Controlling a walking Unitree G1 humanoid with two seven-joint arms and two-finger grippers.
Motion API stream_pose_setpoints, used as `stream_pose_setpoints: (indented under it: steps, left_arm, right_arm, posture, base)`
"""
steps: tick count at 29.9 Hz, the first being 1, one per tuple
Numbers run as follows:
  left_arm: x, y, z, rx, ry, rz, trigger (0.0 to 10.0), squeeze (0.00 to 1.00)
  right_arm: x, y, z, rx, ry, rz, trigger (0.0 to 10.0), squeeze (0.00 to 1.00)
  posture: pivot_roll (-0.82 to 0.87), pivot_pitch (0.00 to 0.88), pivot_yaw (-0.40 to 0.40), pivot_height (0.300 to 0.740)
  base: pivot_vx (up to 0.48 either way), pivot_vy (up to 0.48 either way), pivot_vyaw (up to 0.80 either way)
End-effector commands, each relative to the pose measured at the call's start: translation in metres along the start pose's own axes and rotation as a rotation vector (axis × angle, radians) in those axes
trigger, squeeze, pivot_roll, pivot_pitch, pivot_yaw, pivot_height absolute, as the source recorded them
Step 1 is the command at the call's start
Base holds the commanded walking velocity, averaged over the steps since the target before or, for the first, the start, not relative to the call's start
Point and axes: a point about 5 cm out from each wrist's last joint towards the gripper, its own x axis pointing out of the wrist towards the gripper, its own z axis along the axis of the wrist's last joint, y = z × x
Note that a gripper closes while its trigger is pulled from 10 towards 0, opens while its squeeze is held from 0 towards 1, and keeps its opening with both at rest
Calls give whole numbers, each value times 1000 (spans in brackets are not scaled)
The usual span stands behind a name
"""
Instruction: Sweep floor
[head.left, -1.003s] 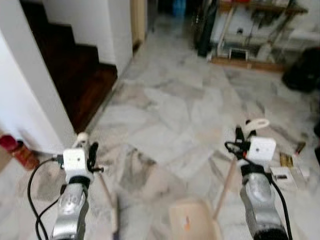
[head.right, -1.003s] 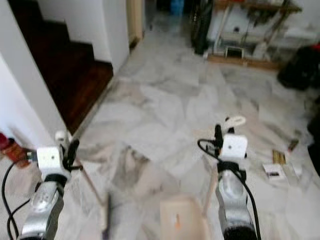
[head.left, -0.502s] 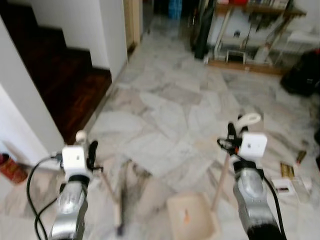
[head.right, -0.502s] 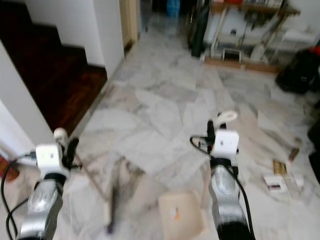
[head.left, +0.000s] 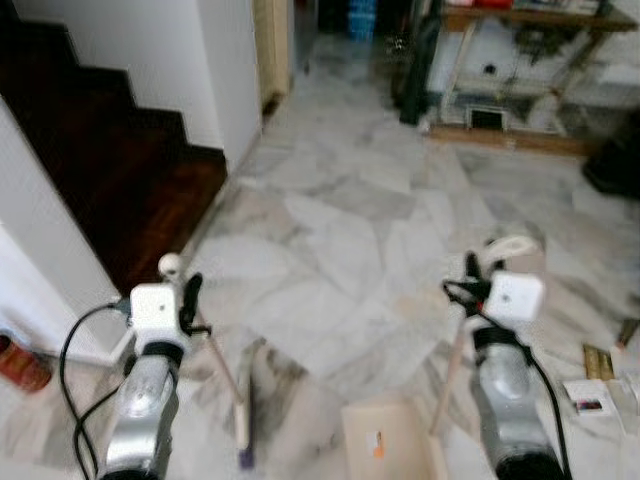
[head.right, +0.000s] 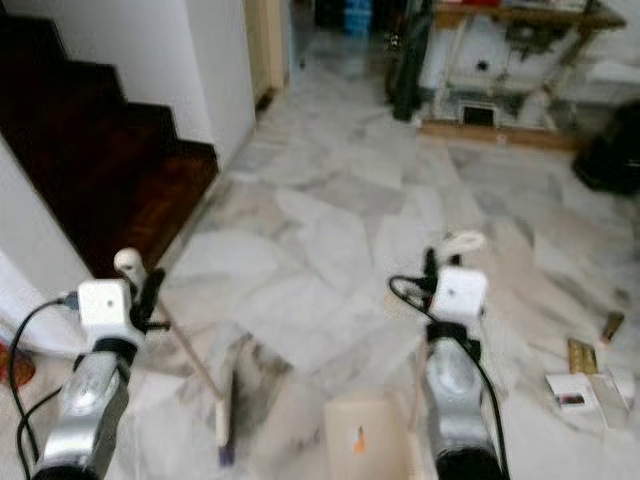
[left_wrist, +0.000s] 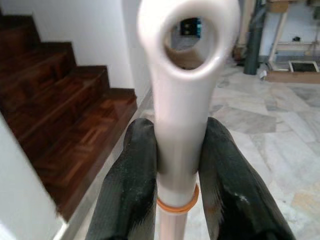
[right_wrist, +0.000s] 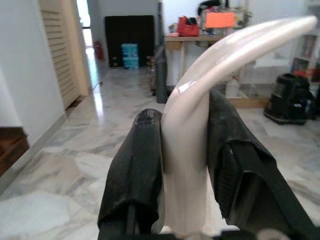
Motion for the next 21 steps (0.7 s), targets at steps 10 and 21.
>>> stream_pose_setpoints:
  steps: [10, 21]
  left_arm:
    - [4, 0, 8, 4, -36, -7, 10000, 0]
    - [4, -3, 7, 4, -34, -27, 10000, 0]
  right_arm:
    - [8, 0, 14, 6, -64, -5, 10000, 0]
    - [6, -5, 13, -6, -65, -14, 10000, 0]
  posture:
    - [-11, 0, 18, 740]
    - [-15, 0, 22, 740]
  base:
    - [382, 0, 0]
    - [383, 0, 0]
